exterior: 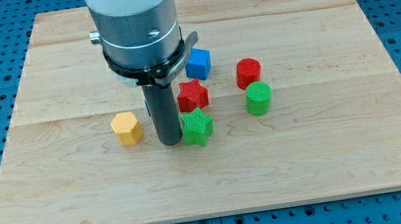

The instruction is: Slide the green star below the green circle

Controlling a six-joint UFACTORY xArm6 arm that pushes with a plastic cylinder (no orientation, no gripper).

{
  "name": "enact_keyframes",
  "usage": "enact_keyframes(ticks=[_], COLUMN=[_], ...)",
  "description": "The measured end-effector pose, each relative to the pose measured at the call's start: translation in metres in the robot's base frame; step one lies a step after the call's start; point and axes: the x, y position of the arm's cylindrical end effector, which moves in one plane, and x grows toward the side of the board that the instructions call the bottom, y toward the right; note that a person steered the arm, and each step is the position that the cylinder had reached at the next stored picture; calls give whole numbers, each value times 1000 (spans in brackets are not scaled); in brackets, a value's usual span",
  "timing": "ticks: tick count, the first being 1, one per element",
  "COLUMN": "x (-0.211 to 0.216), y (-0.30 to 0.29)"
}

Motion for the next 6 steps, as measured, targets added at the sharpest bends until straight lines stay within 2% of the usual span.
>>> enact_keyframes(ticks=[2,3,6], x=[10,-5,-13], y=[17,-11,81])
